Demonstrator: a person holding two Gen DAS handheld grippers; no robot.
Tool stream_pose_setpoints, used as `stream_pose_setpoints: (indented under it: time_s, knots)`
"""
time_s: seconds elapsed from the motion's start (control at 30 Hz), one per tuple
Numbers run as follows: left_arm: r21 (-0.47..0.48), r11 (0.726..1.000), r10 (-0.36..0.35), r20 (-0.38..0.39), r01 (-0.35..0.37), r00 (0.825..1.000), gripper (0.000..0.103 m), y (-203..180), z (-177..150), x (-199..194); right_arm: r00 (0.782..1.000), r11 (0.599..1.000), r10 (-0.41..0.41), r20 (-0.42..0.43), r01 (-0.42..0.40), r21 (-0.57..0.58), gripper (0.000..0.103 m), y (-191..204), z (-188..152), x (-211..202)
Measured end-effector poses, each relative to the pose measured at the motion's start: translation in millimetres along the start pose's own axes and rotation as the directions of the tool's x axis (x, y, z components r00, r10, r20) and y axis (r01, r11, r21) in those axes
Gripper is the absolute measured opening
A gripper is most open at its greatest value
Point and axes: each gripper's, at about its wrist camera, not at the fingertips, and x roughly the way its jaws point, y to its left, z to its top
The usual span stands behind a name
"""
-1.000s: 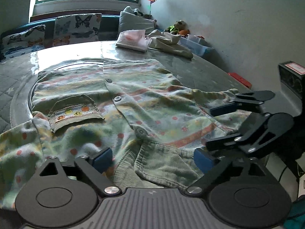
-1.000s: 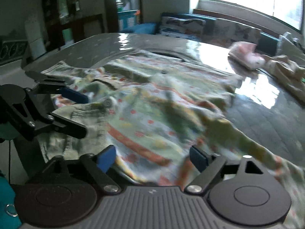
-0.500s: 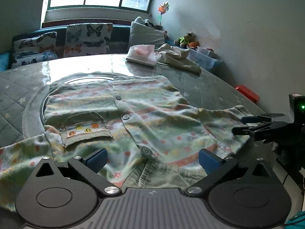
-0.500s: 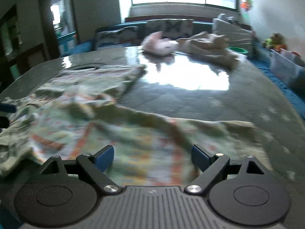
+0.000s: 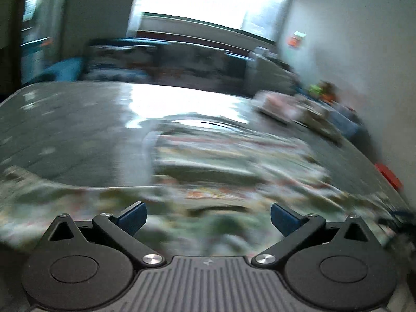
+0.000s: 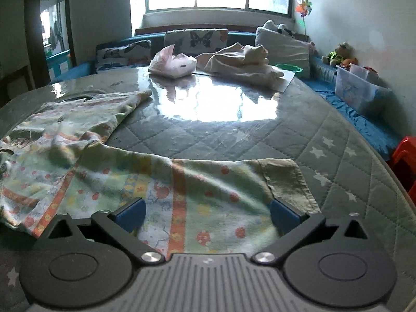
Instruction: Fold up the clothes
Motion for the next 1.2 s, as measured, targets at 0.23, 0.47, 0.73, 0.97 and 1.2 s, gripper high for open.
stream_pose_setpoints:
  time_s: [0.23,0.47,0.73,0.97,1.2]
  knots:
    - [-0.154,0.957,0.25,0.01,-0.245,0.968,0.103,74,7,-9,0.999,1.0,0.0,0.039,0.0,0.001,0.103,0,-5,-1]
    - [-0.17,0.911,0.377,-0.023,-0.375,0.926,0.103,124,11,-8,0.999,1.0,-0.003,0.047,0.003,0.001,0.103,1,-6,-1]
    - [-0.029,0.894,0.445,-0.066,-0.447,0.893,0.103,138,10,21,0.999,1.0,-0.006,0.049,0.006,0.002,0.103,1,-7,-1]
    - [-0.081,0.883,0.458,-0.068,-0.463,0.886,0.103,162,21,34,0.999,1.0,-0.004,0.052,0.004,0.004,0.103,1,-7,-1]
    - [-0.141,0.849,0.506,-0.056,-0.509,0.86,0.103,175,20,24,0.999,1.0,-0.003,0.053,0.003,0.005,0.103,2,-7,0]
